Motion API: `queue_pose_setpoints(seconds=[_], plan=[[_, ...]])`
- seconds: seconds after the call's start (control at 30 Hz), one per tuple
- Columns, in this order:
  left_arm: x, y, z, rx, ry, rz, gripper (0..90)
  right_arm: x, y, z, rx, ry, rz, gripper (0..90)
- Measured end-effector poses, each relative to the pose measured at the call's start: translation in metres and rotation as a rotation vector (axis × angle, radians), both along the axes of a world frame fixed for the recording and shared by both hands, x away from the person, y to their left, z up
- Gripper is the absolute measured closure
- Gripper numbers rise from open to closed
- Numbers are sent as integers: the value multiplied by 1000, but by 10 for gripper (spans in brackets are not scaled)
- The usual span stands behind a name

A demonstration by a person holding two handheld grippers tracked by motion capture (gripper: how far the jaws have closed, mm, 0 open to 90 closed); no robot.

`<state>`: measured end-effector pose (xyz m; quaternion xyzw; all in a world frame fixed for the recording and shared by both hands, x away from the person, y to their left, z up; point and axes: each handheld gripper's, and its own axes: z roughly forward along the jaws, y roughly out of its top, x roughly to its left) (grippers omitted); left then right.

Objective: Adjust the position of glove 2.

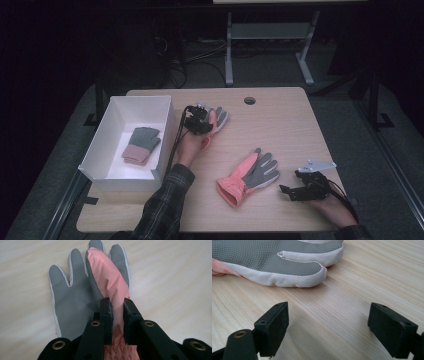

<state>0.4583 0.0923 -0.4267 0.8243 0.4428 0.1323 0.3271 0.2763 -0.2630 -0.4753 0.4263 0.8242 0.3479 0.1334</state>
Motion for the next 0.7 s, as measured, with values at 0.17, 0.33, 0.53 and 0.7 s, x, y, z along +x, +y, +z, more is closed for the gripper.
queue_pose_setpoints(seconds=[0.17, 0.33, 0.53, 0.7], plan=[[-25, -24, -1, -36, 10, -82, 765, 0, 0, 0, 1, 2, 0, 166], [-33, -27, 1, -70, 33, -169, 586, 0, 0, 0, 1, 1, 3, 166], [-24, -6, 23, -115, -31, -104, 557, 0, 0, 0, 0, 5, 1, 166], [-7, 6, 15, -95, -4, -40, 559, 0, 0, 0, 1, 6, 2, 167]])
